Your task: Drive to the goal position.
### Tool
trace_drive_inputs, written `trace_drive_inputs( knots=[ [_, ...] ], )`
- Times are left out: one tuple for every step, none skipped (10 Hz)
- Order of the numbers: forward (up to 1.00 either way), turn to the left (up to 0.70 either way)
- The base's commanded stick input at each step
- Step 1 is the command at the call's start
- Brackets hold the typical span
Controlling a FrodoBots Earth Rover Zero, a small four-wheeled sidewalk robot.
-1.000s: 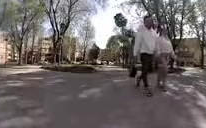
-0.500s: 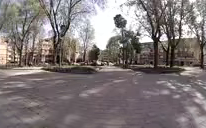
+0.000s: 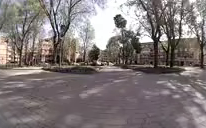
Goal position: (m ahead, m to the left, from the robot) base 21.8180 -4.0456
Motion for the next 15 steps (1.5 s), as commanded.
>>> trace_drive_inputs(
  knots=[
    [0.64,0.0],
    [0.7,0.0],
    [0.7,0.0],
    [0.7,0.0],
    [0.7,0.0],
    [0.7,0.0],
    [0.7,0.0],
    [0.7,0.0],
    [0.7,0.0],
    [0.7,0.0],
    [0.7,0.0],
    [0.7,0.0],
    [0.7,0.0],
    [0.7,0.0],
    [0.7,0.0]
  ],
)
